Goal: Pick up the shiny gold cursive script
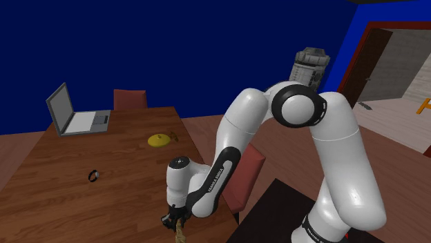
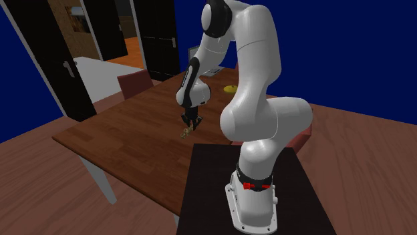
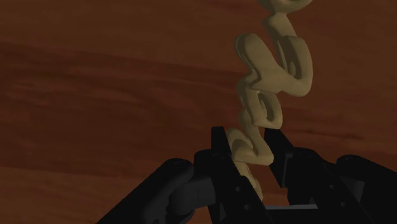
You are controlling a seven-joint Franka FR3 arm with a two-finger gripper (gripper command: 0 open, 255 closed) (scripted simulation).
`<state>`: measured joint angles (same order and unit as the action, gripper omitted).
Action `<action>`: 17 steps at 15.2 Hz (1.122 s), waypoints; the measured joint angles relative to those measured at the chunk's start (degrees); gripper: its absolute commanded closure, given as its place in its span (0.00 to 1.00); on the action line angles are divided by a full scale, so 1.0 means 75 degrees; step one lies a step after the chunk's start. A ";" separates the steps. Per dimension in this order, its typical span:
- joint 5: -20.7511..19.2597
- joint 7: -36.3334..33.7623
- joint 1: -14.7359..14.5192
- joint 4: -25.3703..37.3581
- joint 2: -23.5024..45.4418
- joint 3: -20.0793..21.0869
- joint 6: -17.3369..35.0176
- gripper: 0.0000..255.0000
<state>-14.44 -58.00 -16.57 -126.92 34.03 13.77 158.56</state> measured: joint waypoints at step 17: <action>0.0405 0.0276 0.0366 -0.0298 -0.1002 0.0454 -0.0707 1.00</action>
<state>-11.40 -55.93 -13.83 -129.16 26.52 17.17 153.26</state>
